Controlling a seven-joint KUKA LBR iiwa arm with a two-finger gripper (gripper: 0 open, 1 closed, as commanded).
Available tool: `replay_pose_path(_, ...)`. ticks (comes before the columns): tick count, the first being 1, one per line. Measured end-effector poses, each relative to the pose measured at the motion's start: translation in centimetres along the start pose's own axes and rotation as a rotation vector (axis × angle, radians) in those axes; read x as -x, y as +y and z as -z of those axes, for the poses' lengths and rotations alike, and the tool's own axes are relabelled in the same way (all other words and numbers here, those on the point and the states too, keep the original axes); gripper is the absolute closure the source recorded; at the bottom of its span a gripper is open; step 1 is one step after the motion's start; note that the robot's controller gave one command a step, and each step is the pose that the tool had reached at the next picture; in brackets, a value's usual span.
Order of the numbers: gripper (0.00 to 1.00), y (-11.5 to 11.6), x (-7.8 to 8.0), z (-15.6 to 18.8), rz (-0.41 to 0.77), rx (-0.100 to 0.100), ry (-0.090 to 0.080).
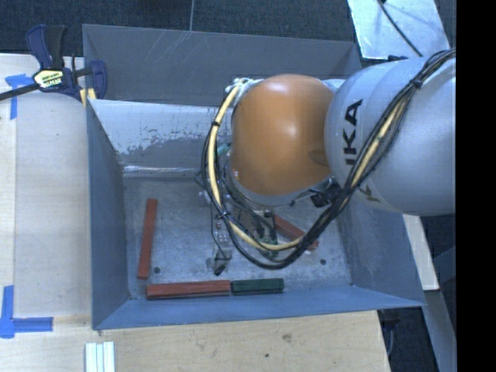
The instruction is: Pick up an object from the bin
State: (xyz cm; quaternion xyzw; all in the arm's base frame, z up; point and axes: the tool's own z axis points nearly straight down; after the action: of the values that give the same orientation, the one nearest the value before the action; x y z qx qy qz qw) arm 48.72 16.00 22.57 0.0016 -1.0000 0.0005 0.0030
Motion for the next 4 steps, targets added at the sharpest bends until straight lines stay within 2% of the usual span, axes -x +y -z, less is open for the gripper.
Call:
replay_pose_path(1,0.00,-7.7,3.2,-7.9,0.214,-0.002,-0.003)
replay_pose_path(2,0.00,-15.8,7.4,-8.0,0.120,-0.003,-0.013)
replay_pose_path(3,0.00,-18.0,7.1,-15.8,0.140,0.001,-0.002)
replay_pose_path(4,1.00,-17.9,7.7,-15.0,0.138,0.000,-0.020)
